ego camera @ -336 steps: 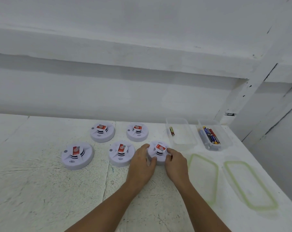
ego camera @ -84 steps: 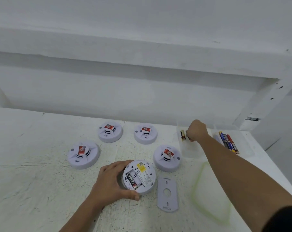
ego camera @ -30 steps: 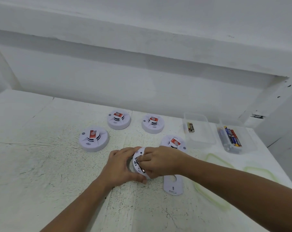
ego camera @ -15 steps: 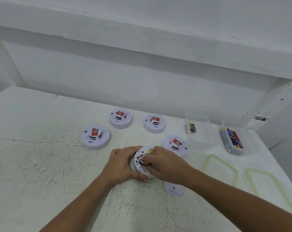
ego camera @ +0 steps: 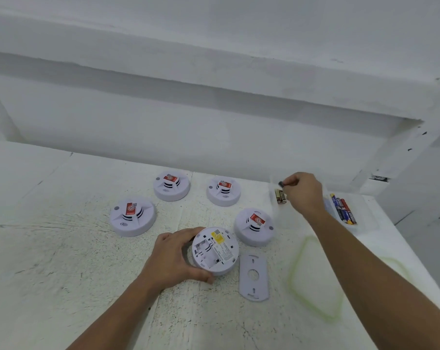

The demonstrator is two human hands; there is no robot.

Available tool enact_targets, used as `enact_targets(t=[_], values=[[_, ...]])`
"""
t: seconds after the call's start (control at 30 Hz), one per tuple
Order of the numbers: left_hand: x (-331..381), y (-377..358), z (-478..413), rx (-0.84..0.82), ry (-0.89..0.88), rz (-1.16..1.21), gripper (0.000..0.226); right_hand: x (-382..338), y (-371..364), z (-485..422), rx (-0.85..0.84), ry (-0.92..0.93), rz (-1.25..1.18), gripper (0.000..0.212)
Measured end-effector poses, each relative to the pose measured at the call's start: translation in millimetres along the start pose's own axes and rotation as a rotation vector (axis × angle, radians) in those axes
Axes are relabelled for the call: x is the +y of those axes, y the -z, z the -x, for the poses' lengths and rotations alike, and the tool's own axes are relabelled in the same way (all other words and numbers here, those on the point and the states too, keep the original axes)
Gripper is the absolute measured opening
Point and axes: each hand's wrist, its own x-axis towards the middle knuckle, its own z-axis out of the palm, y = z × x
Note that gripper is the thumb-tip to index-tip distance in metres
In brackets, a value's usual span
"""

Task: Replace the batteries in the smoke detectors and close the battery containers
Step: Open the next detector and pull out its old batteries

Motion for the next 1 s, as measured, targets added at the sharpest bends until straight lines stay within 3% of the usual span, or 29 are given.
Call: enact_targets(t=[0.07, 0.17, 0.3, 0.6, 0.77, 0.83, 1.0], values=[[-1, -2, -1, 0.0, 0.008, 0.0, 0.104, 8, -1, -15, 0.027, 0.026, 0.194, 0.019], [-2, -2, 0, 0.011, -0.002, 0.005, 0.104, 13, -11, -23, -0.067, 0.064, 0.494, 0.012], [-3, -4, -2, 0.022, -0.003, 0.018, 0.102, 15, -23, -29, -0.094, 0.121, 0.645, 0.031], [-8, -5, -5, 0.026, -0.005, 0.006, 0.104, 29, -32, -37, -0.131, 0.062, 0.624, 0.035], [-6, -4, -5, 0.027, -0.012, 0.024, 0.102, 30, -27, -46, -0.148, 0.06, 0.502, 0.012], [-5, -4, -4, 0.035, -0.022, 0.034, 0.102, 30, -21, -51, -0.142, 0.106, 0.416, 0.019], [1, -3, -2, 0.052, -0.032, 0.032, 0.1, 31, 12, -53, 0.087, 0.293, 0.291, 0.022]])
